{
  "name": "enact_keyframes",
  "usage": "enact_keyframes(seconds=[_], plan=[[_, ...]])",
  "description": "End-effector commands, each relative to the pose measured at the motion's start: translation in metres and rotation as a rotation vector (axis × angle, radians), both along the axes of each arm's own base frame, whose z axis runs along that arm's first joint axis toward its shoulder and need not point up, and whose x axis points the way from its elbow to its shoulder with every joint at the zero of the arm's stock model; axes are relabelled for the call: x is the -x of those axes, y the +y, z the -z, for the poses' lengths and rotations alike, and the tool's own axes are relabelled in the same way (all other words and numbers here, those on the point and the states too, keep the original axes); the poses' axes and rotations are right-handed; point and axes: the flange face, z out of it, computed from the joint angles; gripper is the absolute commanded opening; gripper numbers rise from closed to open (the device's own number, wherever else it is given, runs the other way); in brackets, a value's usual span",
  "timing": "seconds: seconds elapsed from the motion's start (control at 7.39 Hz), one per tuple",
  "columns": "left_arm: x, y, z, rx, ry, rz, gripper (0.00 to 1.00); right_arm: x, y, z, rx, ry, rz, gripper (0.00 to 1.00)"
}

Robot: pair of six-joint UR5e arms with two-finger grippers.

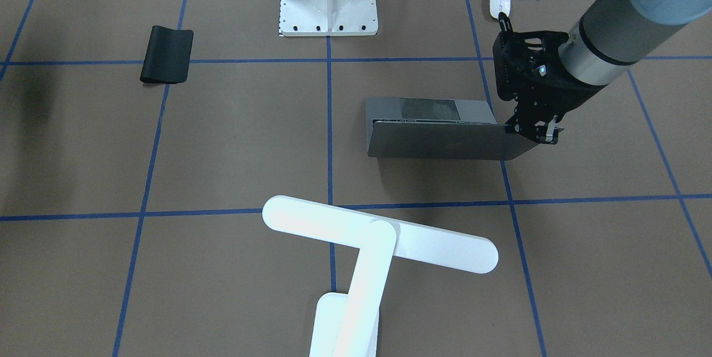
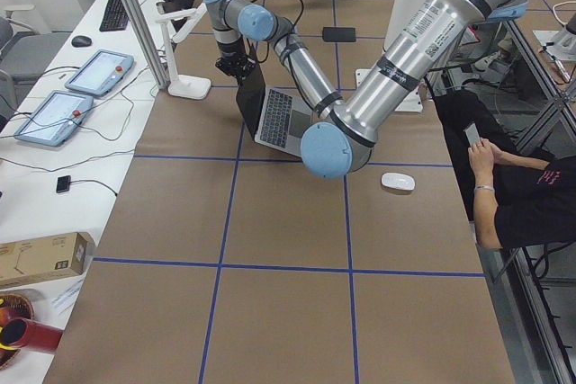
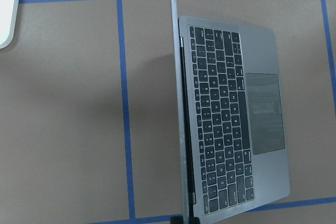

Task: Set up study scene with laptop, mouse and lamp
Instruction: 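Slide the laptop farther from the robot, holding its lid with the left gripper, then push the laptop lid upright with the left gripper, then release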

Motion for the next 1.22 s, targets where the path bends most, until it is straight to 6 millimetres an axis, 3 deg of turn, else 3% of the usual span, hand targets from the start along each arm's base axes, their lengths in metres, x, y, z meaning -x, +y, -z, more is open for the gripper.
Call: enact_keyframes(seconds=[0.0, 0.14, 1.08], plan=[[-0.010, -0.024, -0.017, -0.011, 0.001, 0.011, 0.00, -0.003, 0.003, 0.025, -0.047, -0.021, -0.004, 1.00], [-0.011, -0.025, -0.017, 0.009, 0.000, 0.028, 0.00, -0.005, 0.006, 0.039, -0.069, -0.027, -0.008, 1.00], [-0.011, -0.046, -0.025, 0.006, -0.009, 0.098, 0.00, -0.006, 0.004, 0.039, -0.072, -0.034, -0.012, 1.00]])
